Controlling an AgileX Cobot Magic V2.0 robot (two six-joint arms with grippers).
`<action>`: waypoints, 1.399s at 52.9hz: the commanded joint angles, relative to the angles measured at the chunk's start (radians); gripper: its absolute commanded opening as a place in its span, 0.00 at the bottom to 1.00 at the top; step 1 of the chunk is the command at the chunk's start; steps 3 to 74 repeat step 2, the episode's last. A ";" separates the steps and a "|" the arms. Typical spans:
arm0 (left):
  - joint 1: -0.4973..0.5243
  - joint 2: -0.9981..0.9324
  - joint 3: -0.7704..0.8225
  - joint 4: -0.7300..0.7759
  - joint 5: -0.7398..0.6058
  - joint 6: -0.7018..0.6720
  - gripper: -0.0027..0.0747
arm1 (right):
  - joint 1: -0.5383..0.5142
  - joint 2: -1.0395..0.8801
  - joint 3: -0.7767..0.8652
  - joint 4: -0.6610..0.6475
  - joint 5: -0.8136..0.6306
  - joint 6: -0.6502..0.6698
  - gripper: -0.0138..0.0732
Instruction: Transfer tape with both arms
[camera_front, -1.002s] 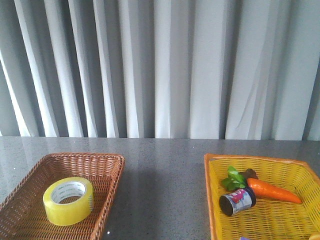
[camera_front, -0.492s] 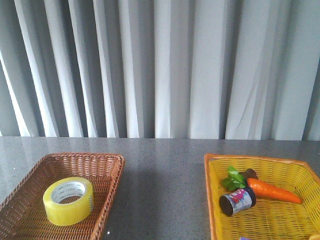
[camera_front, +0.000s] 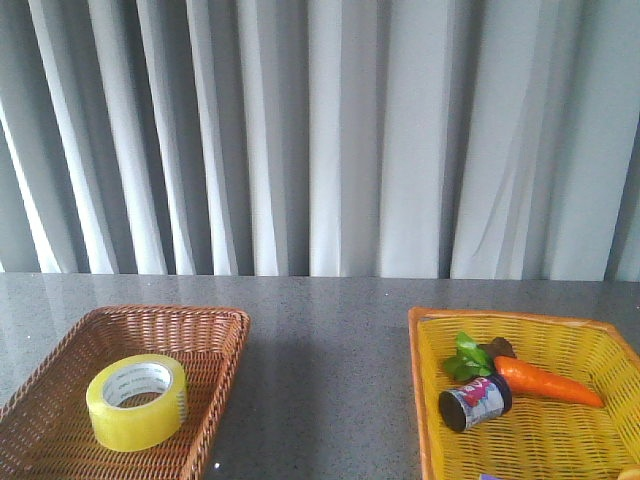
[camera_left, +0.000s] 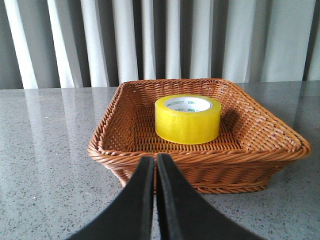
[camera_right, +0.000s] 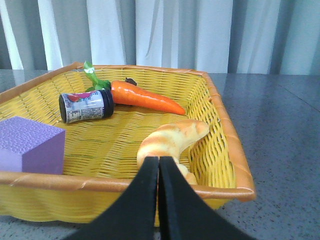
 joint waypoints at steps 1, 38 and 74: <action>0.001 -0.017 -0.023 -0.012 -0.071 -0.002 0.03 | -0.001 -0.015 0.008 -0.010 -0.080 -0.004 0.15; 0.001 -0.017 -0.023 -0.012 -0.071 -0.002 0.03 | -0.001 -0.015 0.008 -0.010 -0.080 -0.004 0.15; 0.001 -0.017 -0.023 -0.012 -0.071 -0.002 0.03 | -0.001 -0.015 0.008 -0.010 -0.080 -0.004 0.15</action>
